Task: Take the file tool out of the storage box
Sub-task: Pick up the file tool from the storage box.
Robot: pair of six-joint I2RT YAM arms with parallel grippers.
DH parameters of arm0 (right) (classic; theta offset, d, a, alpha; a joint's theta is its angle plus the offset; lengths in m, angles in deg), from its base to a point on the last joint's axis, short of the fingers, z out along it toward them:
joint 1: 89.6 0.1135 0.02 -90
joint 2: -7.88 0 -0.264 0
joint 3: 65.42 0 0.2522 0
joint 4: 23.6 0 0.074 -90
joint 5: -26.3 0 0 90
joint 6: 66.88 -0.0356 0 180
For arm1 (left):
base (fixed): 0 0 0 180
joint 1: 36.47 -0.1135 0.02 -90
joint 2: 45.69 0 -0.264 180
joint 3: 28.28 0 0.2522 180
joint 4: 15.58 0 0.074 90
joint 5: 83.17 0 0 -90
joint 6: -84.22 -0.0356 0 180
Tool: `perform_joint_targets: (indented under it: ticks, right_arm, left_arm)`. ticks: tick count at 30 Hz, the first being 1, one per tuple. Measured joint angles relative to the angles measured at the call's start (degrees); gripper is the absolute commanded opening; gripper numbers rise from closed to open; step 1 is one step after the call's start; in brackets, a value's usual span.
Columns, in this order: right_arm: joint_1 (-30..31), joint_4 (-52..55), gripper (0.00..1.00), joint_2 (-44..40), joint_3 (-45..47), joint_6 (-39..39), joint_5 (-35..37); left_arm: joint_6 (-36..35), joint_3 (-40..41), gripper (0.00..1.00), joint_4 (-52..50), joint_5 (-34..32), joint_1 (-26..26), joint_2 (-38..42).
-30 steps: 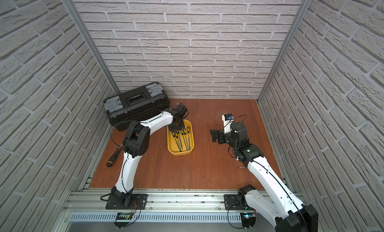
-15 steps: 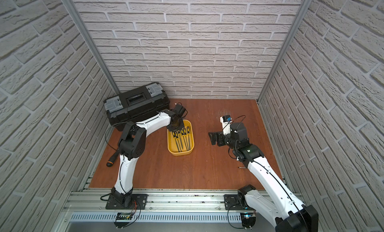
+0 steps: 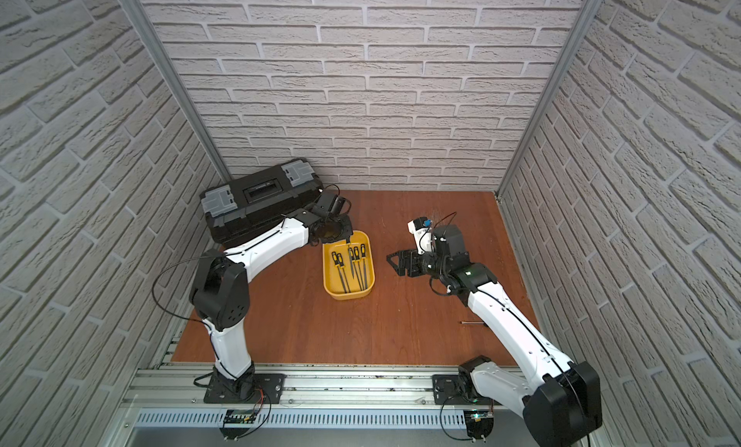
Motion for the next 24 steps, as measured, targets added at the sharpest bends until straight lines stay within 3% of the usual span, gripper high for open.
perform_joint_targets:
  ticks: [10,24]
  right_arm:
    - [2.1,-3.1,0.6,8.4,-3.3,-4.2,-8.7]
    - [8.1,-11.7,0.43,19.3,-5.2,-8.9,-10.8]
  left_arm:
    - [0.2,7.0,0.17,6.3,4.9,0.0,7.3]
    - [2.9,9.5,0.17,10.6,8.5,0.0,12.0]
